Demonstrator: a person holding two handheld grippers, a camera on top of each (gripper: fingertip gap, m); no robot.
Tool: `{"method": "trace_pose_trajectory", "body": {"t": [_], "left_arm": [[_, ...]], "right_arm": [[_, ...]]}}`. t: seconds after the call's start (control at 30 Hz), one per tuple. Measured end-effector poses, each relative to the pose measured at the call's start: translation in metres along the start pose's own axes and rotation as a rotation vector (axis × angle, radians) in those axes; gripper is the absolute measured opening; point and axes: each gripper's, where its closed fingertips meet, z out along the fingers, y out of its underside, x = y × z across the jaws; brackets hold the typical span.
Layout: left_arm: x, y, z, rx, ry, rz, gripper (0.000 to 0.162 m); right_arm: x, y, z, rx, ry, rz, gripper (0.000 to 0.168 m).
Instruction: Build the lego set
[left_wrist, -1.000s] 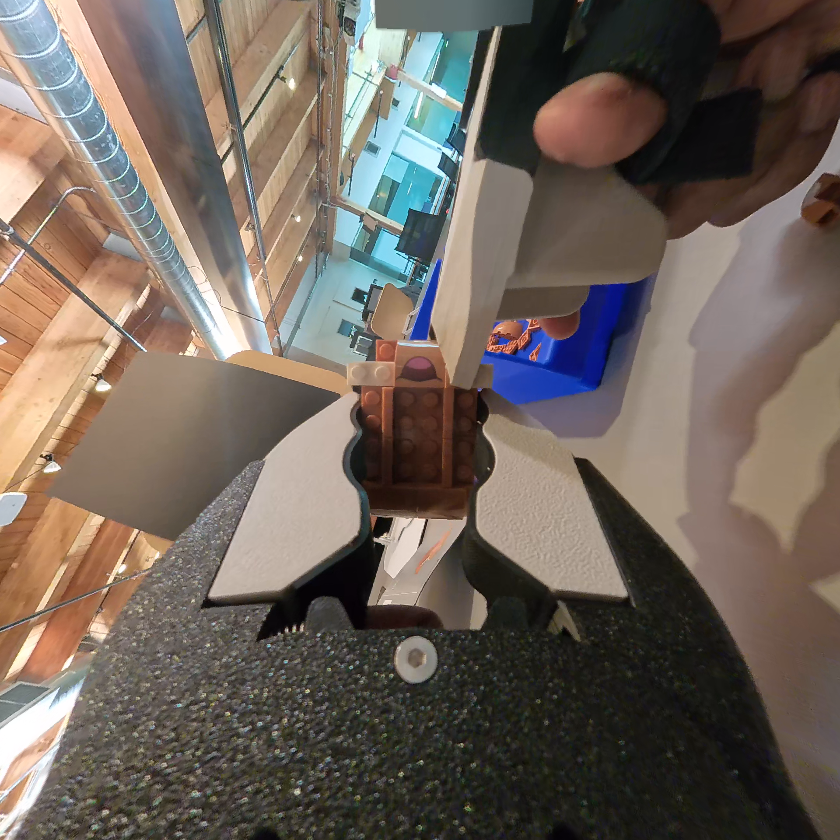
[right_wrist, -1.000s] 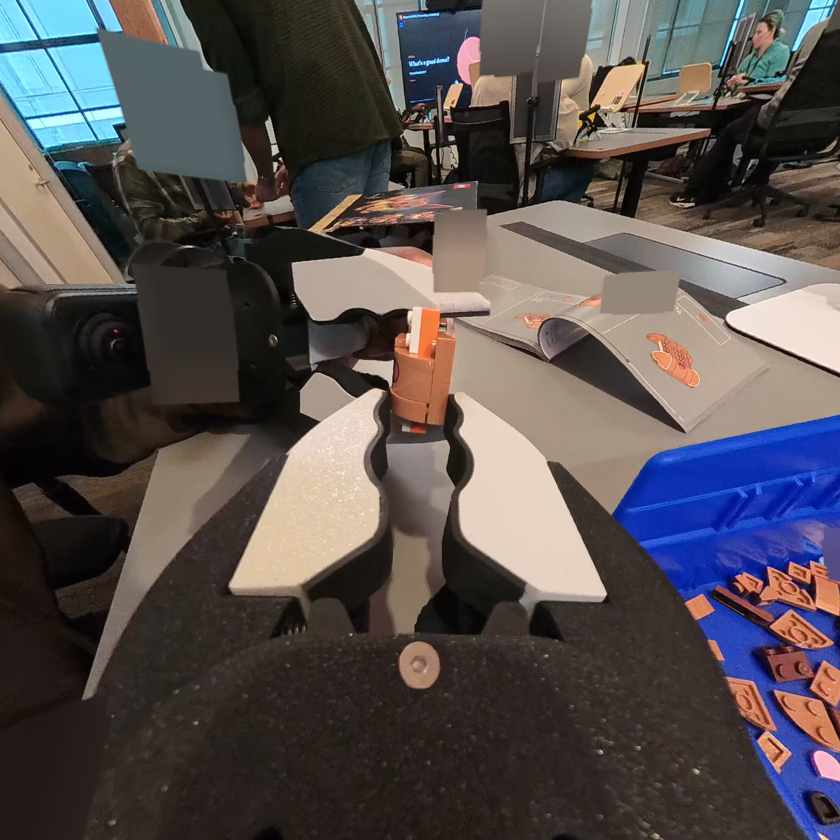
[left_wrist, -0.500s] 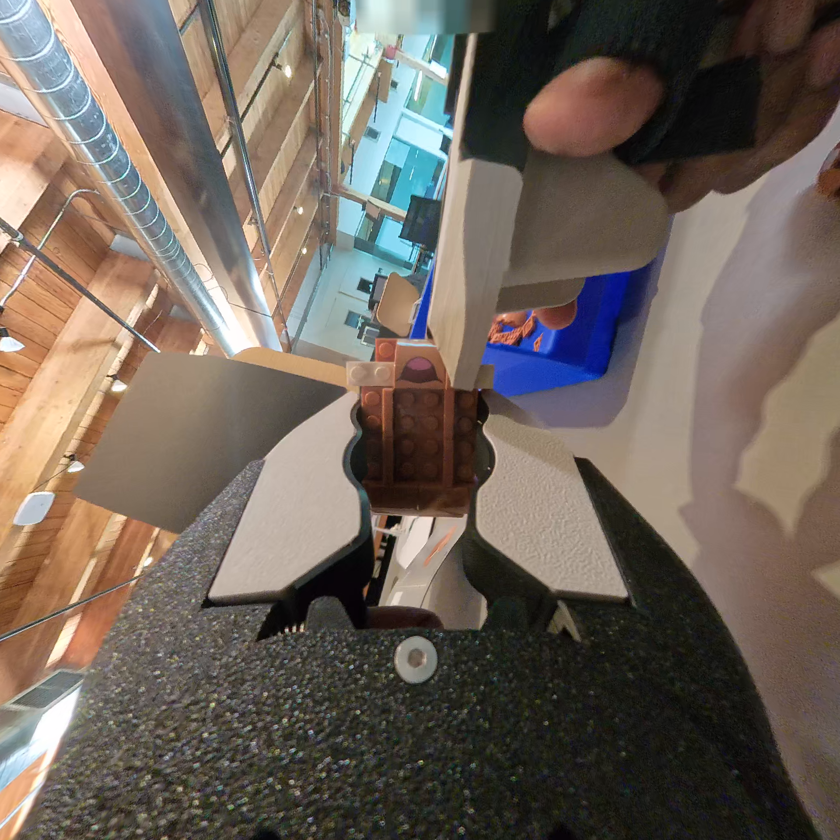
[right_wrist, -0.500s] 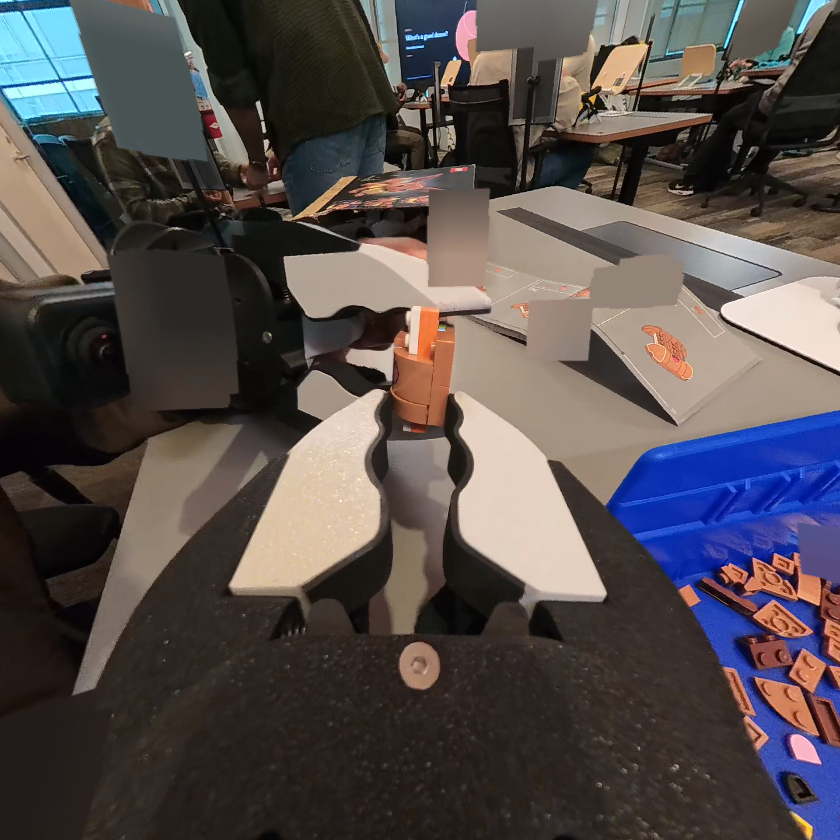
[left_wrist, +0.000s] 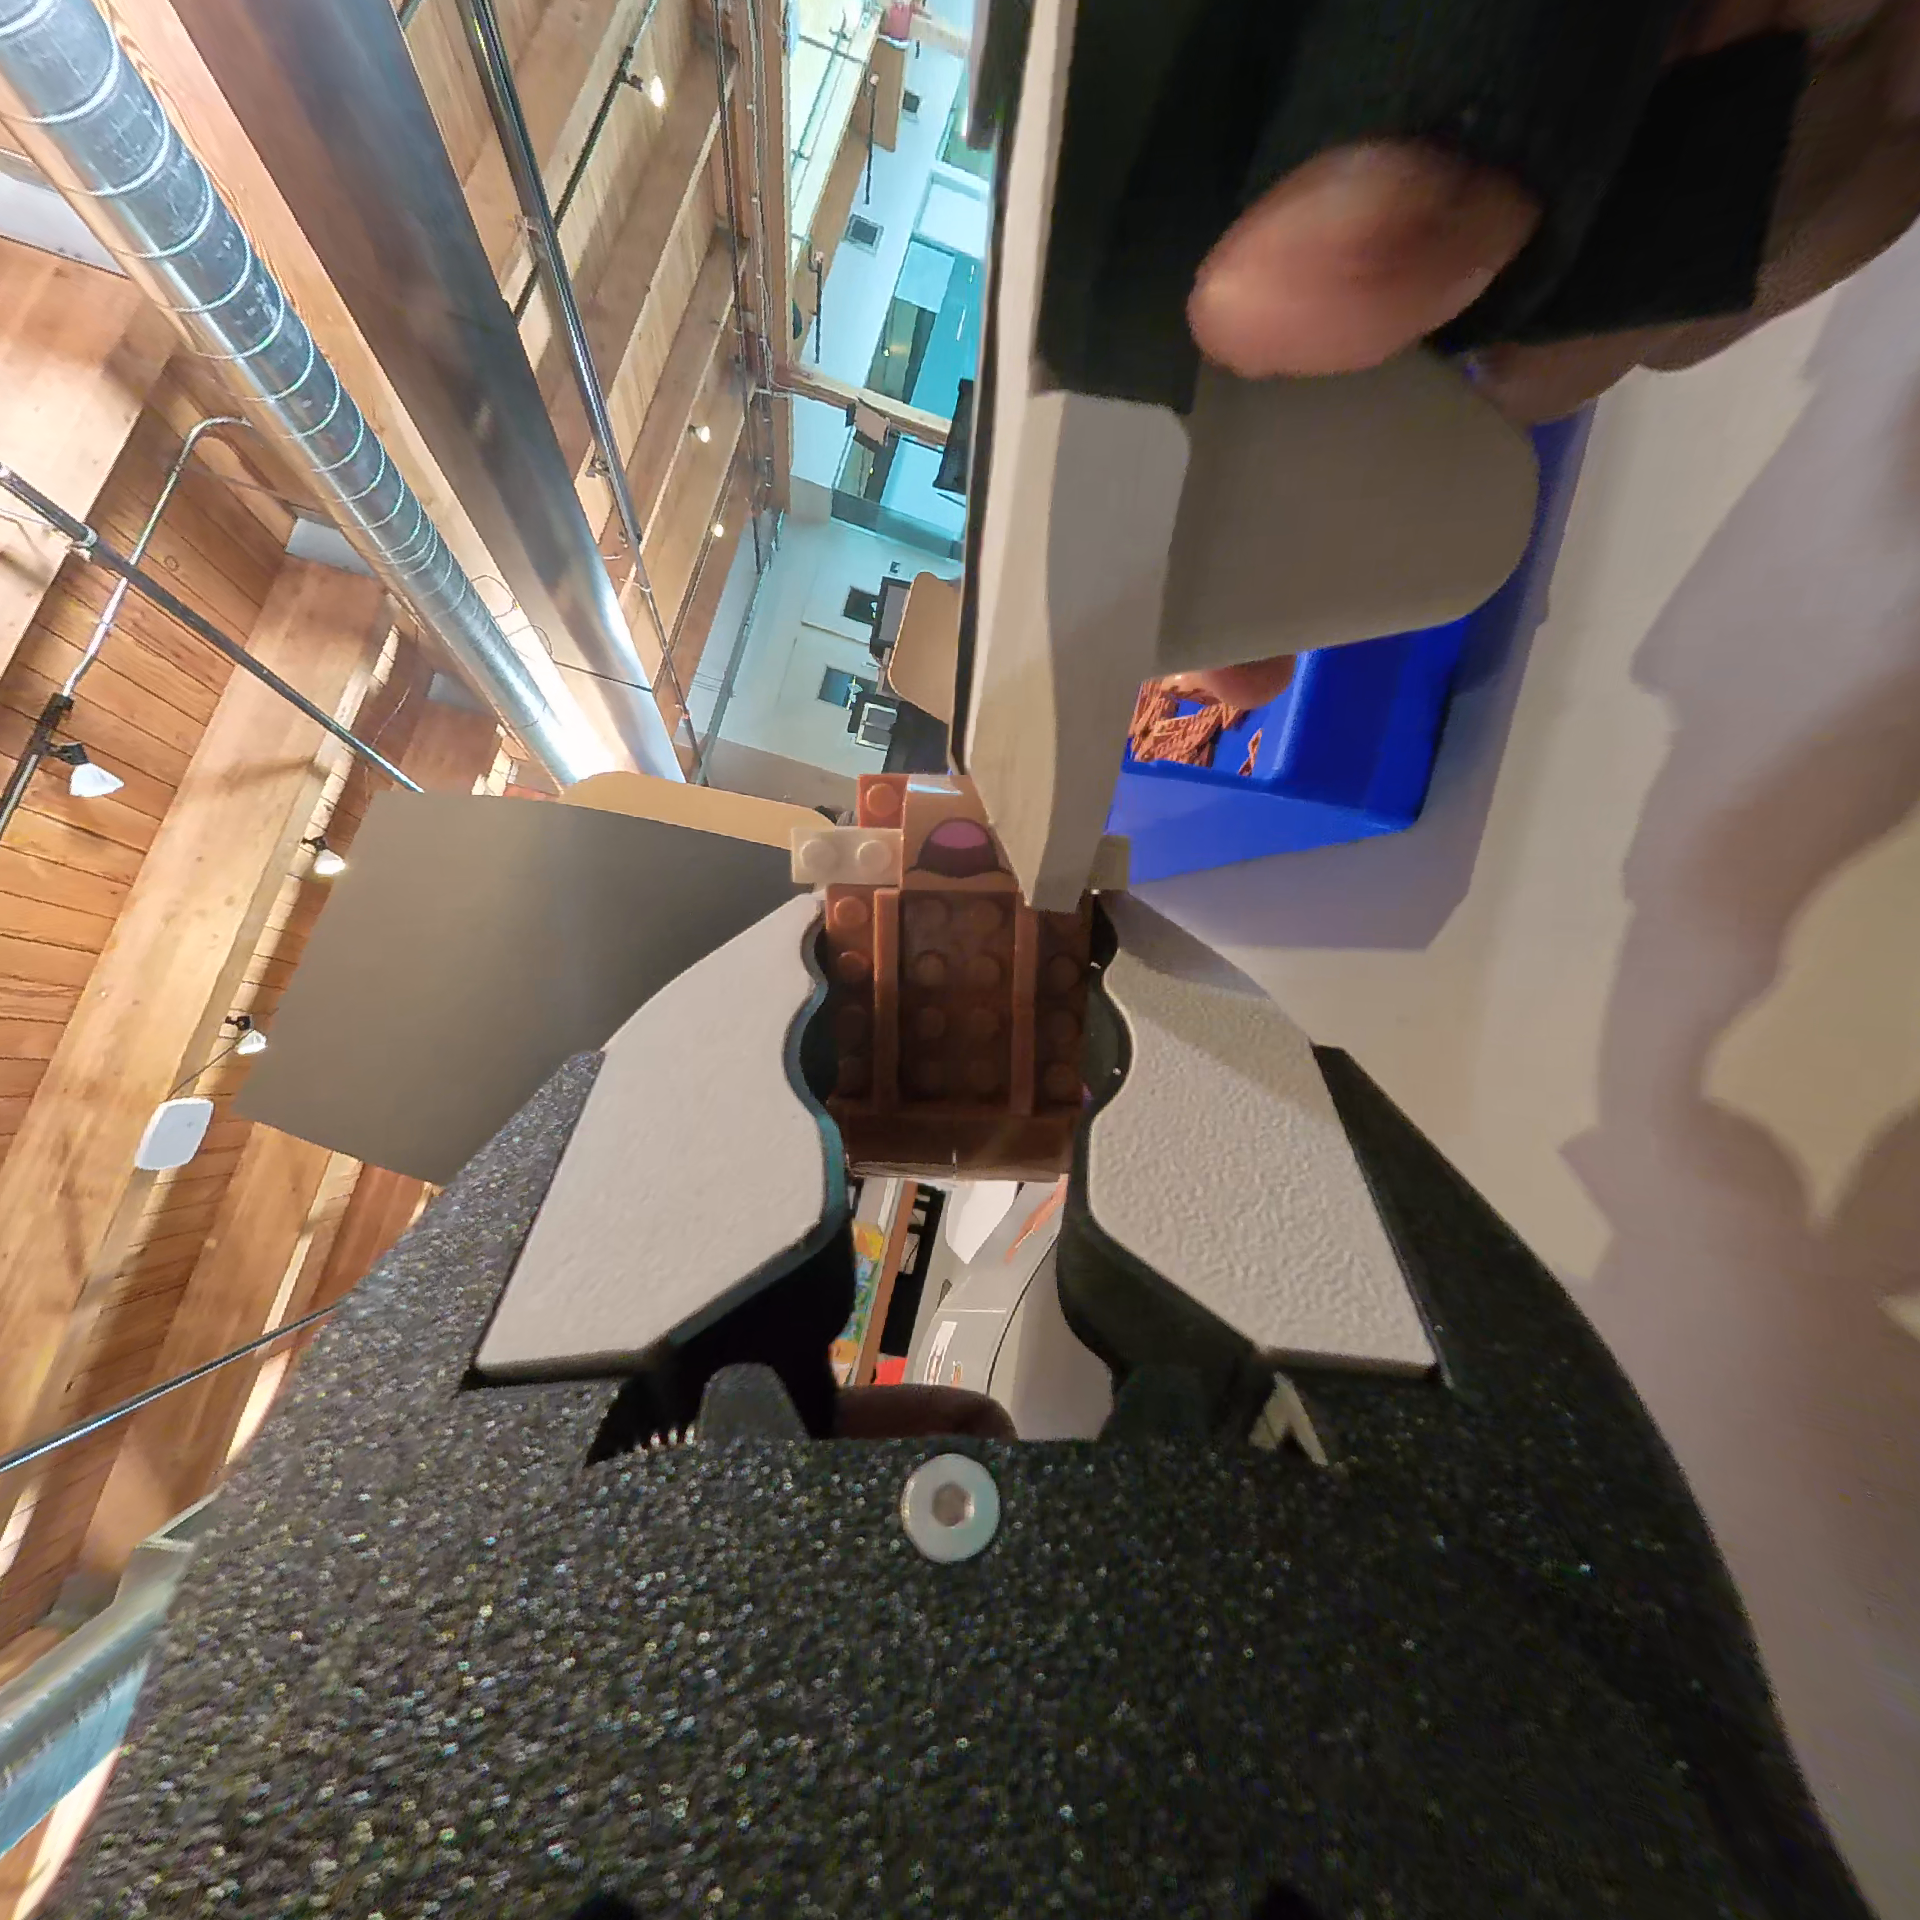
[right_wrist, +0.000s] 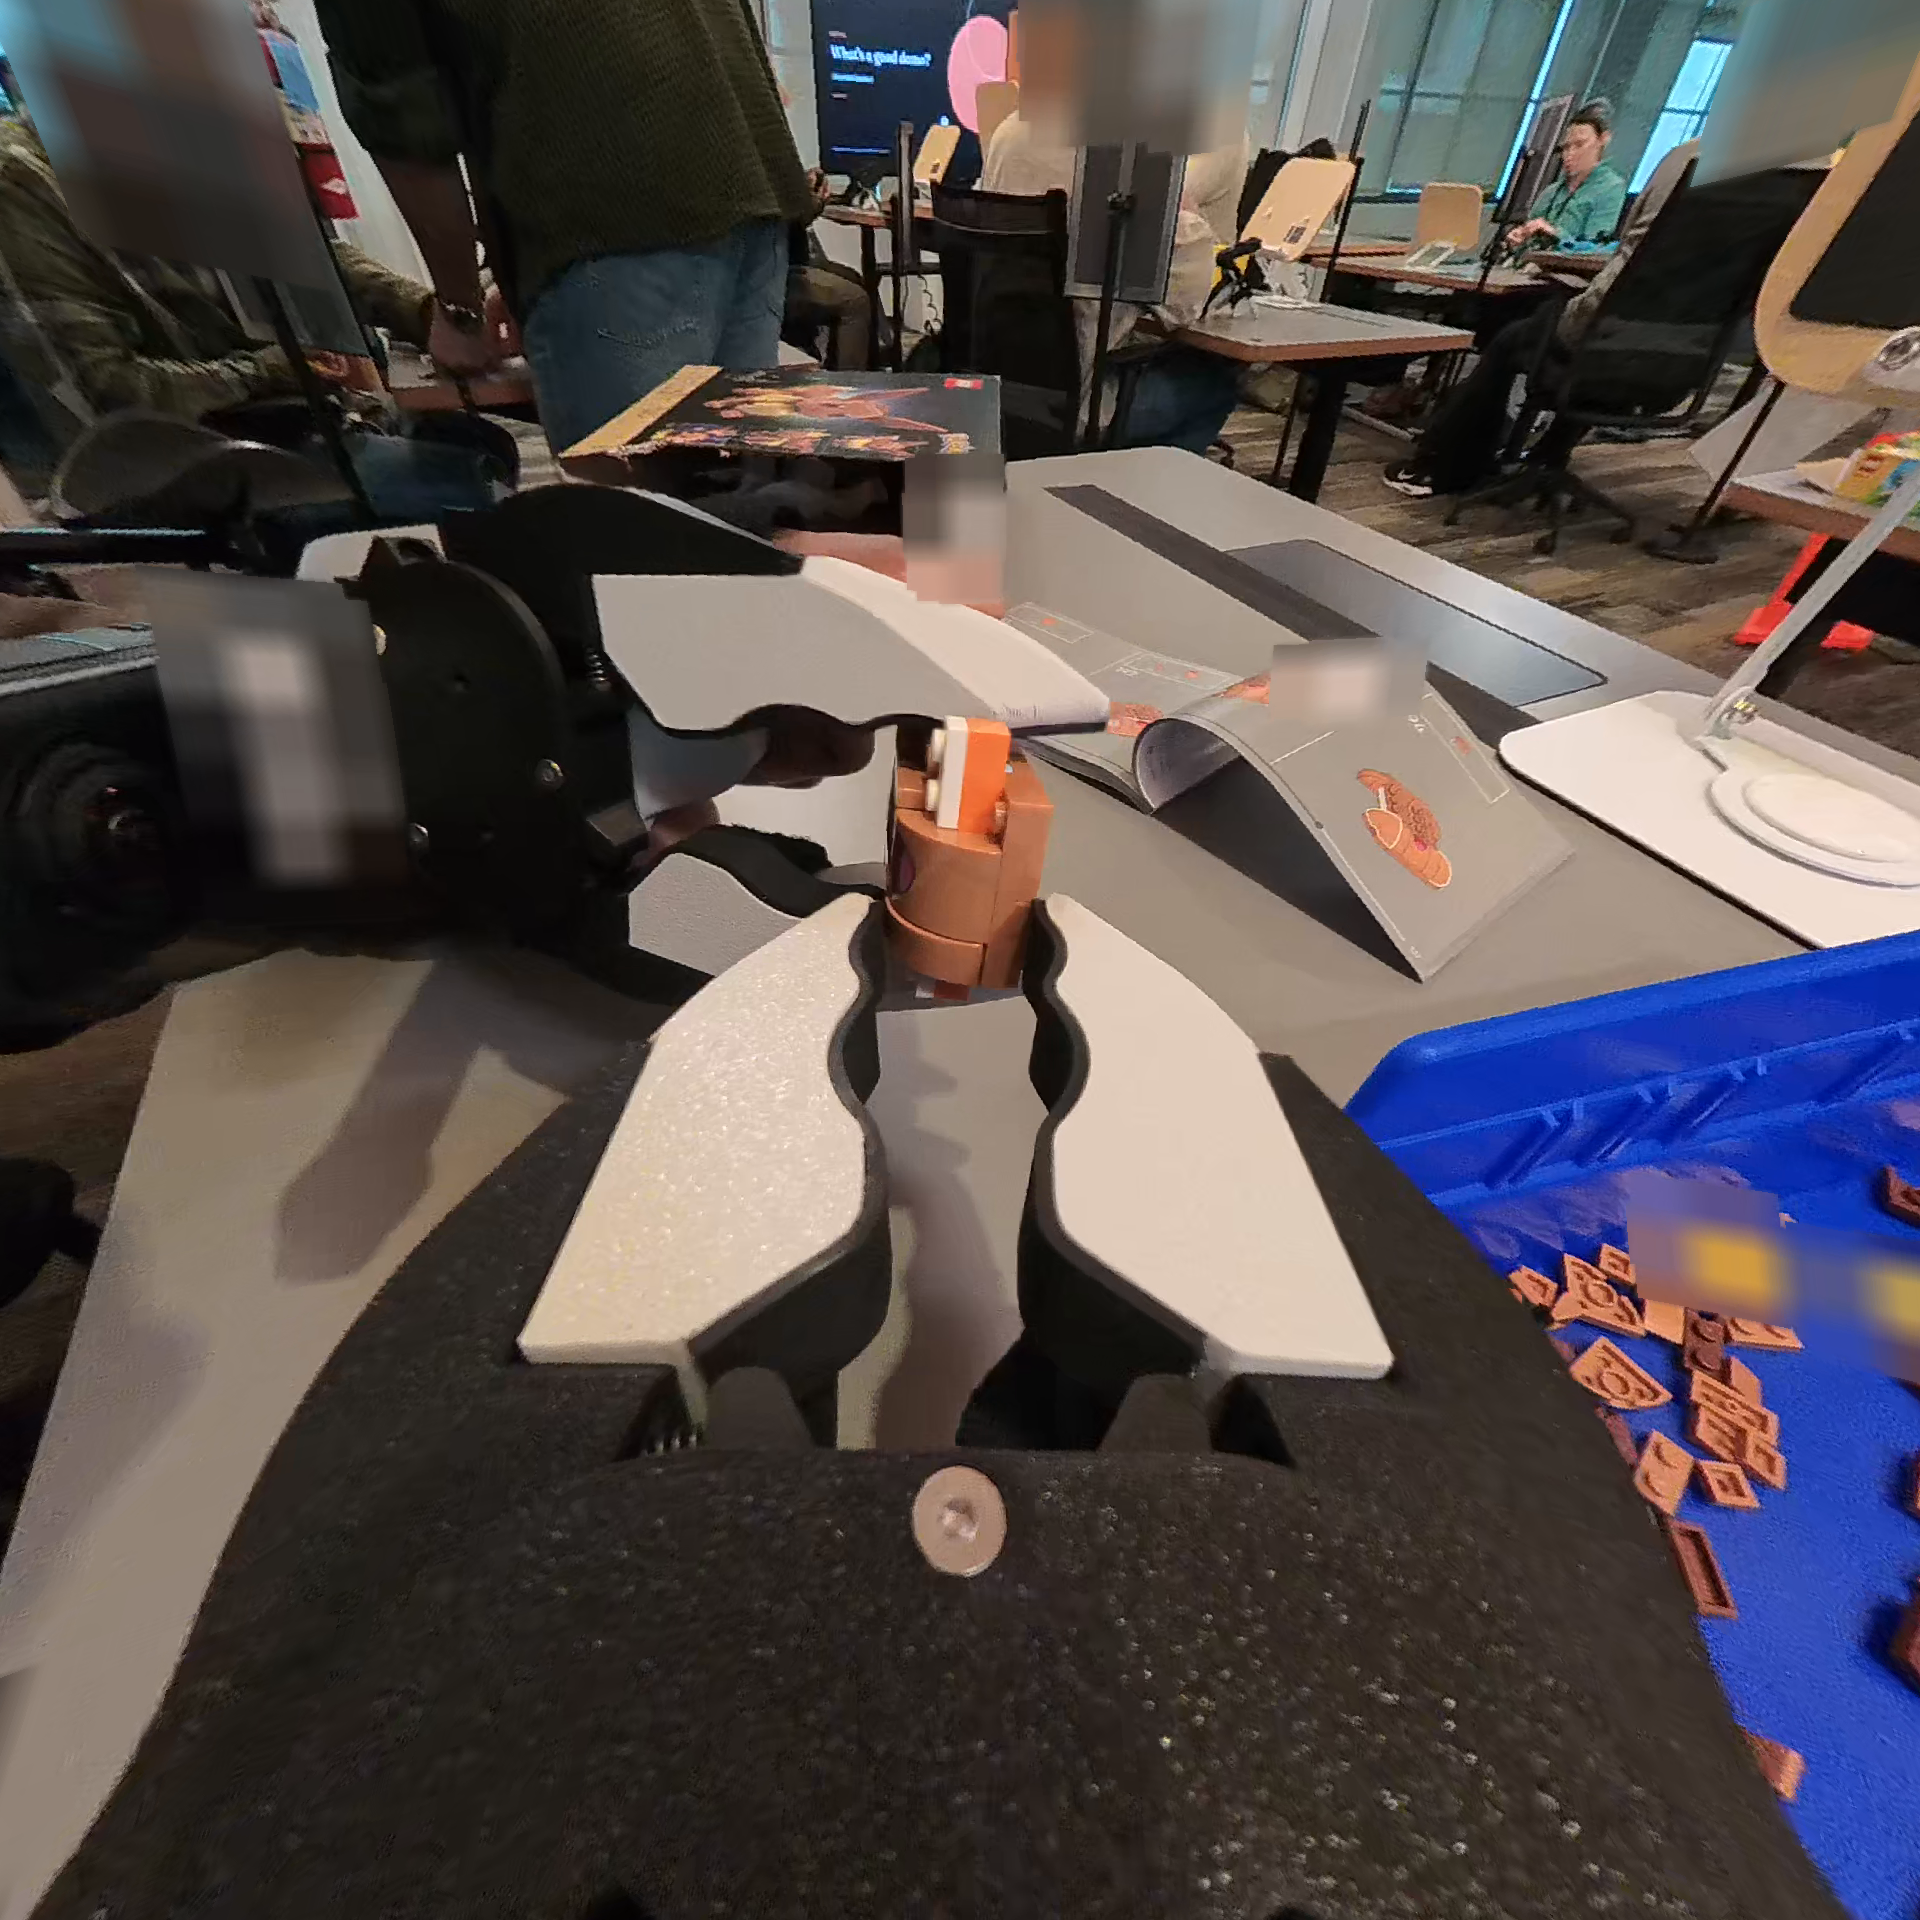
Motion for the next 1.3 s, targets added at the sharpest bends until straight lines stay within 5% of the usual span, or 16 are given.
{"method": "trace_pose_trajectory", "body": {"t": [1.07, 1.2, 1.3], "left_arm": [[0.002, -0.005, -0.001, 0.014, 0.051, -0.083, 0.044], [0.002, 0.007, 0.004, -0.06, 0.048, -0.123, 0.044], [-0.001, 0.011, 0.004, -0.076, 0.046, -0.161, 0.044]], "right_arm": [[-0.004, -0.003, -0.003, 0.022, -0.075, 0.083, 0.024], [-0.004, 0.004, 0.001, -0.011, -0.065, 0.094, 0.045], [0.0, 0.005, 0.003, -0.009, -0.05, 0.115, 0.045]]}}
